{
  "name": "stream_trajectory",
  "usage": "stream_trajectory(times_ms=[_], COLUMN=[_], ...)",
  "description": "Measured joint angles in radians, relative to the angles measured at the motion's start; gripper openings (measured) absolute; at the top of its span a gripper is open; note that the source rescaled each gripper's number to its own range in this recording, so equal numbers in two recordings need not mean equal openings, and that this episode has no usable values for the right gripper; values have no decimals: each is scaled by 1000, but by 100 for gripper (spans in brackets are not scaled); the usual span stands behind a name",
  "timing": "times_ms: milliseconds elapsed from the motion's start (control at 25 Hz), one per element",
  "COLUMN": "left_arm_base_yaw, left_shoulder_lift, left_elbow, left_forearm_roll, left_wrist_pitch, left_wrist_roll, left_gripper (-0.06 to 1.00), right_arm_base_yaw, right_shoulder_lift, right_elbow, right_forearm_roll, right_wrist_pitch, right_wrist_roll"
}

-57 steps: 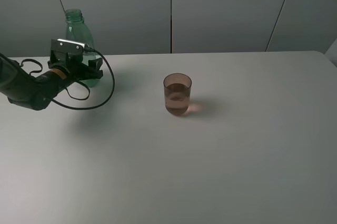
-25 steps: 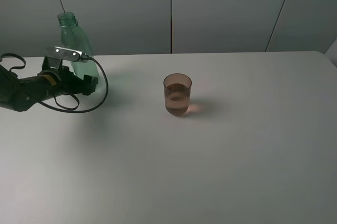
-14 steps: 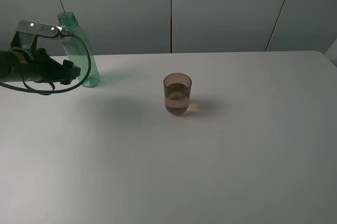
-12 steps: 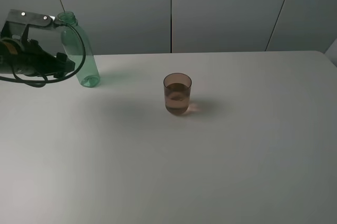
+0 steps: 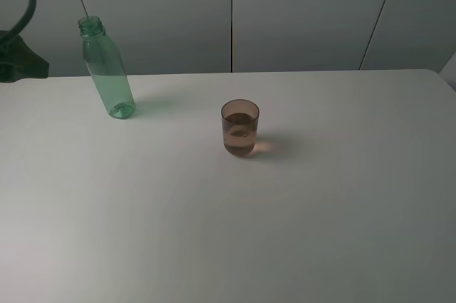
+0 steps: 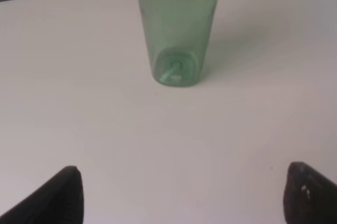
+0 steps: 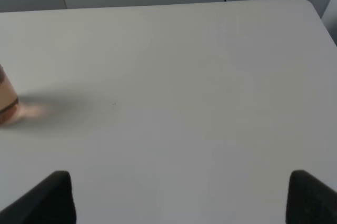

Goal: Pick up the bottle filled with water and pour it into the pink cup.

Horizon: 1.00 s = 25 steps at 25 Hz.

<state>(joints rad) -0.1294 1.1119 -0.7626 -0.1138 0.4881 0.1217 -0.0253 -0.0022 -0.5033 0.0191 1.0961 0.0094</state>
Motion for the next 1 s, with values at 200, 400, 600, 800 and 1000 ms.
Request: stream_trajectory(times_ms=[200,400,600,800,1000], left_arm_base_yaw=[0,0,0,0,0], left_shoulder_lift=[-183,-399,-629,-856,-1059], left_elbow=[56,62,67,143,228], left_forearm_roll=[-48,-62,-59,-54,-39], left_wrist_pitch=[97,304,463,557,578], left_wrist_roll=[62,61,64,64,35], left_gripper=[86,86,85,84,84], right_arm_base_yaw=[0,0,0,0,0], right_shoulder_lift=[0,0,0,0,0], right_elbow=[0,0,0,0,0], right_forearm_roll=[0,0,0,0,0], right_wrist_pitch=[0,0,0,0,0], right_wrist_roll=[0,0,0,0,0])
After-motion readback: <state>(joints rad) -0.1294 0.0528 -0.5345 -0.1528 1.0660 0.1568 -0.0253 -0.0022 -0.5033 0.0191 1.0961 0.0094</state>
